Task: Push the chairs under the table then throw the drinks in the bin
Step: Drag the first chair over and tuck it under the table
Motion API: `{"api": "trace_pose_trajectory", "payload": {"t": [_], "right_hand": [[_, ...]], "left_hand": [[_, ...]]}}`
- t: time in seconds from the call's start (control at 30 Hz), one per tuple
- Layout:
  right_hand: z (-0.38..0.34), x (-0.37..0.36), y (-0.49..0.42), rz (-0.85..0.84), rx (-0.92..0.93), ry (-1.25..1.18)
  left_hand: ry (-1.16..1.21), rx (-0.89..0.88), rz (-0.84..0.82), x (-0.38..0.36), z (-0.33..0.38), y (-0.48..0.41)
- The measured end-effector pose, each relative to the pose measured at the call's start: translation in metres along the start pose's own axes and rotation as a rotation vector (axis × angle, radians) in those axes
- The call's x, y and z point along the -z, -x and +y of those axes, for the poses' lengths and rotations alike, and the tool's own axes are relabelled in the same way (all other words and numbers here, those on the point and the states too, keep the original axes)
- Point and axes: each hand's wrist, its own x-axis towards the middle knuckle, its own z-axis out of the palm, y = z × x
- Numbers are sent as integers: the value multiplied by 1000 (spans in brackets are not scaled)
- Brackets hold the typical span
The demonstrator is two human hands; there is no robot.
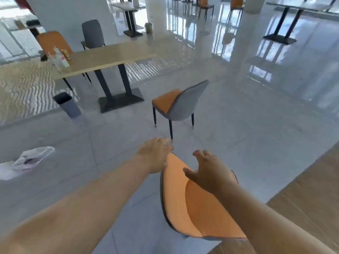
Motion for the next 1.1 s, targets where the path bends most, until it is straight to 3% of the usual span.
{"api": "trace_pose_trajectory", "payload": {"t": [0.17, 0.33, 0.57, 0.83, 1.1], "right_hand": [[-6, -93, -5, -147, -163, -32], [-28, -182, -6, -361, -205, -82], [-40, -235, 1, -418, -237, -109], [-24, -225, 4, -525, -81, -59], [26, -188, -21, -552, 153, 253]], "left_hand": [[-186, -169, -129, -70, -16, -46], [-380, -302, -233, -140, -27, -67], [-346, -348, -168, -177, -41, -78], [-178, -162, -182, -187, -48, -40], [38, 90, -220, -185, -42, 8]]}}
